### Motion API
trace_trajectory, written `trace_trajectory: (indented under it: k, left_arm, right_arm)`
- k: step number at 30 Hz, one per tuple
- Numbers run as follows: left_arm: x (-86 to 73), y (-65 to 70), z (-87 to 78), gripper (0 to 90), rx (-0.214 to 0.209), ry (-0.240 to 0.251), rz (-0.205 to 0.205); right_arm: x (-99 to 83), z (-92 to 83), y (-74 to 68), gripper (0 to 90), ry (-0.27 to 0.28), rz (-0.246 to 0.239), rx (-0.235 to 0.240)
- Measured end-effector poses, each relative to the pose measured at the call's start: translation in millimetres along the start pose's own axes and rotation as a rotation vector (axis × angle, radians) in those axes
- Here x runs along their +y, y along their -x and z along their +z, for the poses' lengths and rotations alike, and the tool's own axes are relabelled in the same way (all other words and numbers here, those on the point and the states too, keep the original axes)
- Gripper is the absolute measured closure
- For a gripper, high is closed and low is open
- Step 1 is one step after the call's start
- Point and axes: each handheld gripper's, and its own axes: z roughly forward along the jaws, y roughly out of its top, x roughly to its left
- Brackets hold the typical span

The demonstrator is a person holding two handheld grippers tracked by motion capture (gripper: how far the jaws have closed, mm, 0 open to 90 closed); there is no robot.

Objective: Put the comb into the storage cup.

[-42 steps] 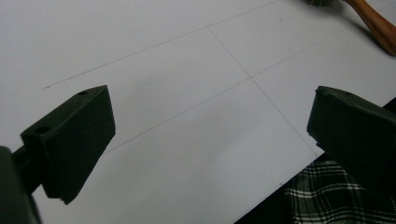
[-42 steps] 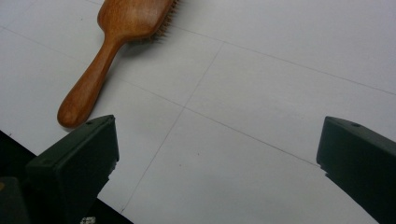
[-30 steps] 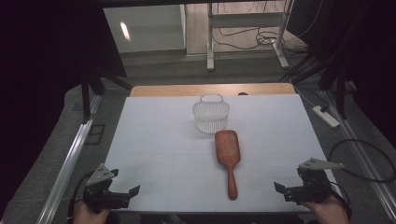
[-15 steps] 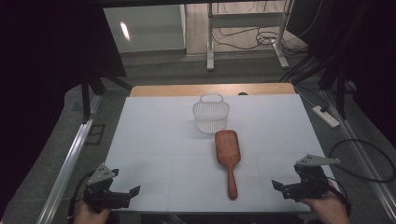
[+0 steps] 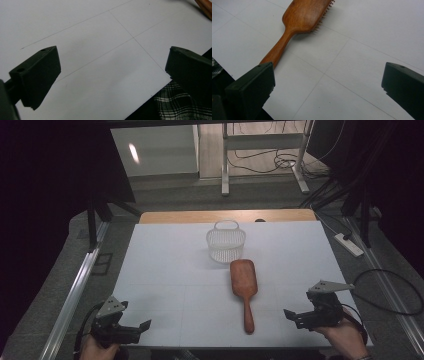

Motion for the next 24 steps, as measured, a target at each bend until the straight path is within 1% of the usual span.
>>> trace_trajectory:
  k: [2,5,7,11,20,24]
  left_arm:
    - [0.0,0.0,-0.1,0.6,0.001,0.000,-0.001]
    - [0.1,-0.1,0.1,0.6,0.001,-0.001,-0.002]
    - [0.2,0.0,0.1,0.6,0.001,-0.004,0.001]
    - [0.3,0.1,0.3,0.6,0.002,-0.006,0.002]
    - [0.3,0.0,0.4,0.6,0.003,-0.007,0.001]
    - [0.3,0.0,0.3,0.7,0.002,-0.007,0.002]
  right_arm:
    - [2.2,1.4,-0.1,0.0,-0.011,0.011,0.016]
    - [3.2,2.2,-0.3,0.0,-0.011,0.009,0.023]
    - [5.5,4.7,-1.8,0.0,-0.013,-0.004,0.023]
    - [7.8,7.1,-2.7,0.0,-0.015,-0.007,0.027]
    - [16.9,17.4,-7.3,0.0,-0.048,-0.035,0.032]
    - [21.7,23.6,-10.3,0.0,-0.058,-0.055,0.033]
